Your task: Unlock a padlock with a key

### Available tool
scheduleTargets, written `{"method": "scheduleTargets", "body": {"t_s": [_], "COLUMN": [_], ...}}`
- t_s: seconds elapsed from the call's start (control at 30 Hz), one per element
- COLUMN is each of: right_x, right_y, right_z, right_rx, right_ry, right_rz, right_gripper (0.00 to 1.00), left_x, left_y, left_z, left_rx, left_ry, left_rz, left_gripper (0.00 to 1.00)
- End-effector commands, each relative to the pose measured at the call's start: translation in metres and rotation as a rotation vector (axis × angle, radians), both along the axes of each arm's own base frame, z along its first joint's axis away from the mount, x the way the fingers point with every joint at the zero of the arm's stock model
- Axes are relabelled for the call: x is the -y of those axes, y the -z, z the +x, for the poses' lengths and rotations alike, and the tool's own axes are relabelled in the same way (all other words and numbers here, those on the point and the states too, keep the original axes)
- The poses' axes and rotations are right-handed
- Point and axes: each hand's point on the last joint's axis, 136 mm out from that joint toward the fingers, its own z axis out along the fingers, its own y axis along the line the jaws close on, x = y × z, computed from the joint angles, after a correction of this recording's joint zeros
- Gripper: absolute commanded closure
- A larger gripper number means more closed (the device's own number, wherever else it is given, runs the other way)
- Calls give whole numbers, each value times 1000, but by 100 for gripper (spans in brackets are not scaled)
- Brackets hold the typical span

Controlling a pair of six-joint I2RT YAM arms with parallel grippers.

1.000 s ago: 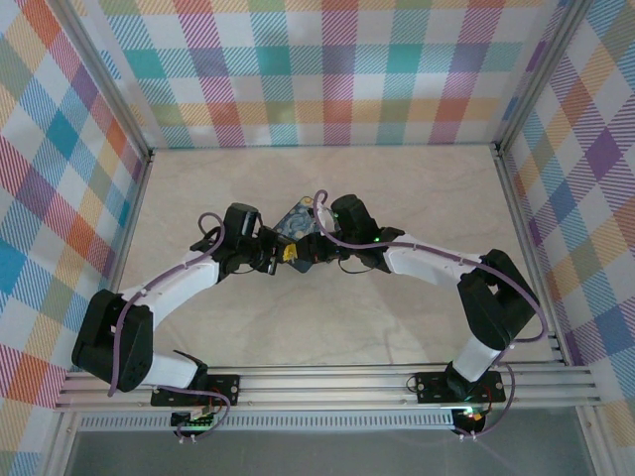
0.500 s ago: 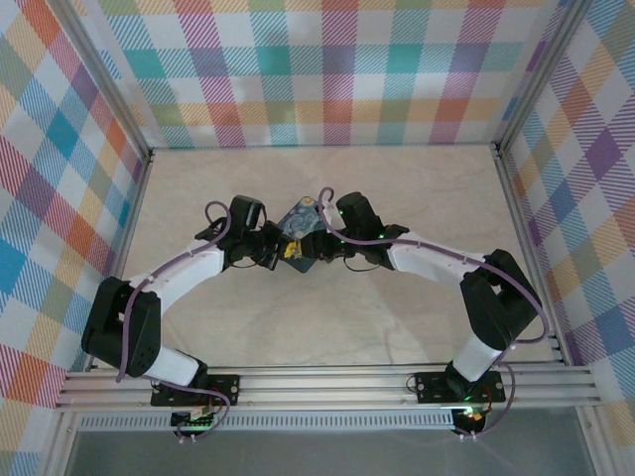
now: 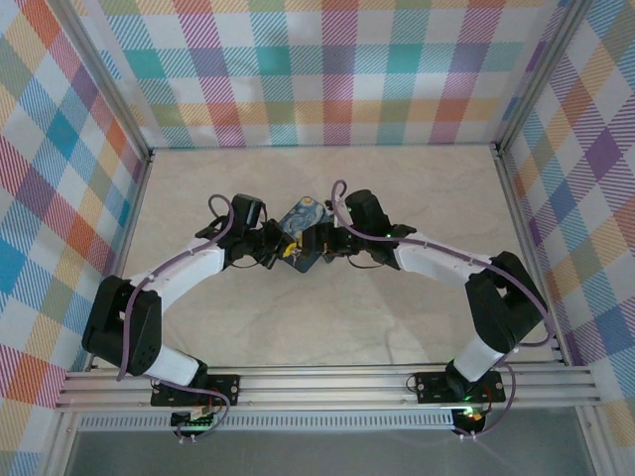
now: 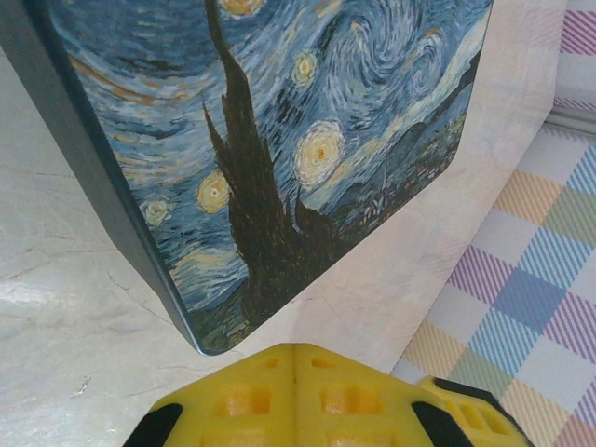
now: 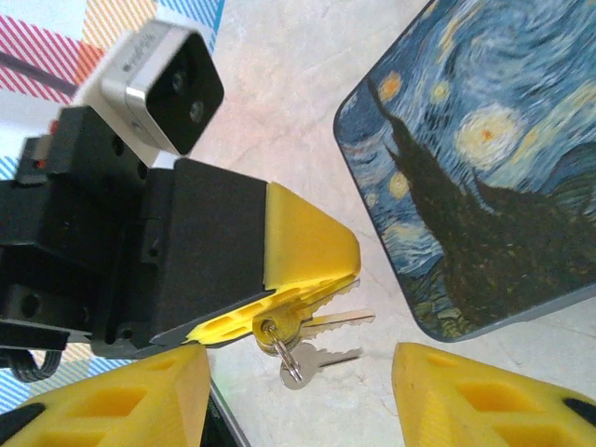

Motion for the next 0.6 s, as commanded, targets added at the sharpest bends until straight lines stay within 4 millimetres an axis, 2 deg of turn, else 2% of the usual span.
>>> {"method": "scheduleTargets", "body": {"t_s": [0.0,0.27,0.57], "right_x": [-9,-17,-16], "right_y": [6,7,10], "right_z": [-9,-21,-19], "right_rx": [-42,-26,6], "right_ry": [-29,-84,-104], "right_rz": [33,50,-2], "right_gripper": [45,45,50], "left_x": [4,14,27], "left_y": [-19,-19,-15], "left_z": [13,13,5], "left_rx": [76,63,59], "left_ry": [29,81,123], "left_rz": [-12,-29,-15], "left_gripper": [100,100,100]}}
